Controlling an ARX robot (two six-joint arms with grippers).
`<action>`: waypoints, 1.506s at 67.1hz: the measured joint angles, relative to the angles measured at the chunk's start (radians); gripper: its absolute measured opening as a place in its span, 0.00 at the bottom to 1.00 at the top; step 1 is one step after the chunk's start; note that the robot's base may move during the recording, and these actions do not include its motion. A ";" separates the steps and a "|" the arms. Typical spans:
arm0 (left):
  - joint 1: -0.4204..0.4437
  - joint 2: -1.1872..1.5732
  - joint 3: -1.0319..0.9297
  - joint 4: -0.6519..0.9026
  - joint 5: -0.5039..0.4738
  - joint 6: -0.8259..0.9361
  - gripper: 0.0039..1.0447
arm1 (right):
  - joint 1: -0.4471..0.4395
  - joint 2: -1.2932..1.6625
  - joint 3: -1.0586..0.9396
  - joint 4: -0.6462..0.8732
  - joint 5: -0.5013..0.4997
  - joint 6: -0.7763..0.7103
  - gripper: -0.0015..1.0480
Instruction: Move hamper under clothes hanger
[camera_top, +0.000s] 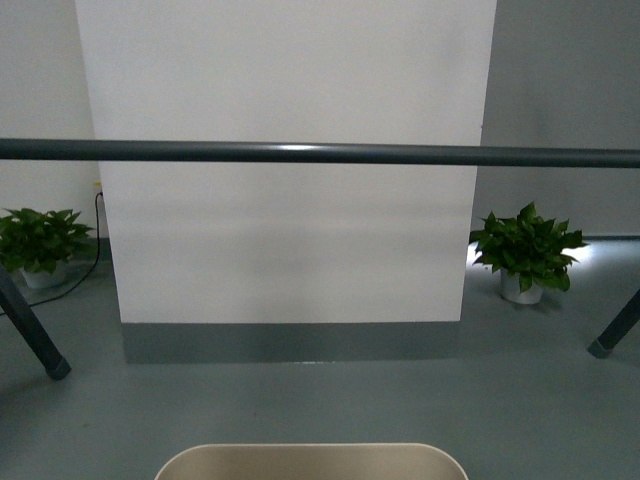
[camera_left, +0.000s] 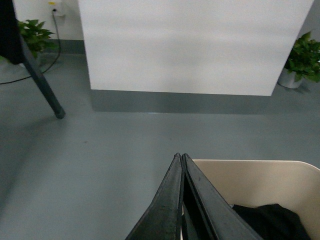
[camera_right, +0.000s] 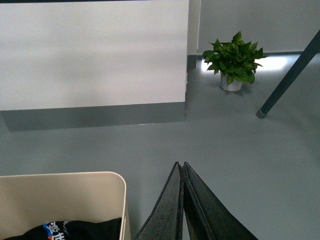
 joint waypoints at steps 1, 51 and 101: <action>0.001 -0.008 -0.002 -0.006 0.000 0.000 0.03 | 0.000 -0.008 -0.002 -0.005 0.000 0.000 0.02; 0.003 -0.504 -0.048 -0.431 0.006 0.003 0.03 | -0.001 -0.511 -0.066 -0.431 -0.003 0.000 0.02; 0.003 -1.009 -0.048 -0.933 0.007 0.006 0.03 | -0.001 -1.038 -0.066 -0.954 -0.005 0.000 0.02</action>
